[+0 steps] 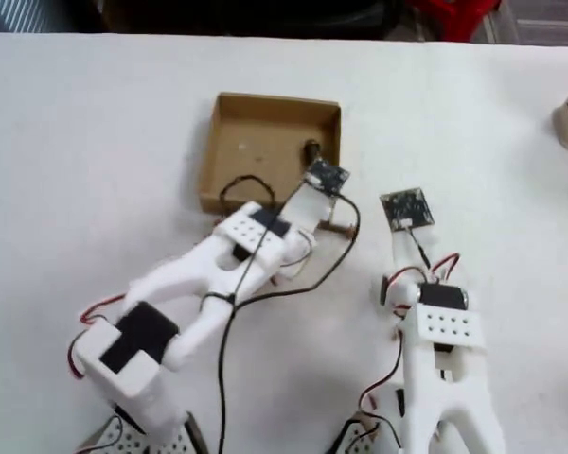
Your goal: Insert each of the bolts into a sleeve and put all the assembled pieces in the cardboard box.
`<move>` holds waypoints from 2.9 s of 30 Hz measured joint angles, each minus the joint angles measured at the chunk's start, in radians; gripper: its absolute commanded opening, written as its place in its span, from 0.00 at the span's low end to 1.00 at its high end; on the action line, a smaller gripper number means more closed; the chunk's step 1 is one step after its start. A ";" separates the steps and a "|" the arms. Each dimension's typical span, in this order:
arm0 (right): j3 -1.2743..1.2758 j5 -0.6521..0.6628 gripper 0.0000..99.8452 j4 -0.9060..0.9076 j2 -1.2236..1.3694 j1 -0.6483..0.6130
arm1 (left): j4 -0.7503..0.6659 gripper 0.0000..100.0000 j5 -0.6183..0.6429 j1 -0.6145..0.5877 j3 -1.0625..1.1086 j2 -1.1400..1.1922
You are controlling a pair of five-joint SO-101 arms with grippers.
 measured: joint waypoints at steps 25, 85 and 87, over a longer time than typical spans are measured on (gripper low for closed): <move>0.196 -0.287 0.02 -1.048 0.002 -0.112 | -0.189 0.02 -0.035 -0.011 0.160 -0.092; 0.416 -0.287 0.02 -2.481 1.034 -0.523 | -0.166 0.02 -0.035 -0.419 0.595 -1.212; 0.423 -0.287 0.02 -2.481 1.034 -0.525 | -0.181 0.02 -0.035 -0.419 0.617 -1.224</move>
